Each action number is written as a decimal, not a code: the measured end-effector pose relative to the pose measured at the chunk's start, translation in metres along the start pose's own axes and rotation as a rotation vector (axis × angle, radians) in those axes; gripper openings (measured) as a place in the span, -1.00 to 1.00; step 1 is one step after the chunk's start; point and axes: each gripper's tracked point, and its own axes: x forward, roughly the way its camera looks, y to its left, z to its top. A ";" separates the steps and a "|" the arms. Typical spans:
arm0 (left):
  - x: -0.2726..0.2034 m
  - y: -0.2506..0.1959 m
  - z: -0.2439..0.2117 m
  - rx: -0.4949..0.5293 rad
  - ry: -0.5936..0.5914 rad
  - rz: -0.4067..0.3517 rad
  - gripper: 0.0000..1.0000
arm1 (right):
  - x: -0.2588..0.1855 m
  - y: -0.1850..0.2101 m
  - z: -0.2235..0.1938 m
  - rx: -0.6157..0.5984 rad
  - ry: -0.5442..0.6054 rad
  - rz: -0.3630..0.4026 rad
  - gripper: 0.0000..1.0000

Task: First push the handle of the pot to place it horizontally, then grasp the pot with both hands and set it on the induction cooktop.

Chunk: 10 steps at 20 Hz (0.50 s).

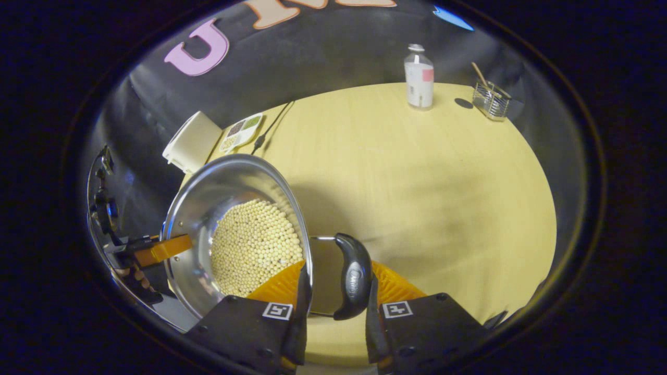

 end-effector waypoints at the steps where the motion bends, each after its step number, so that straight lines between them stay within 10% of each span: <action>1: 0.001 0.013 0.002 0.004 -0.005 -0.013 0.19 | -0.002 0.000 0.003 0.011 -0.007 -0.012 -0.14; 10: 0.003 0.099 0.027 0.069 -0.070 -0.020 0.19 | -0.006 0.003 -0.001 0.012 0.008 -0.076 -0.14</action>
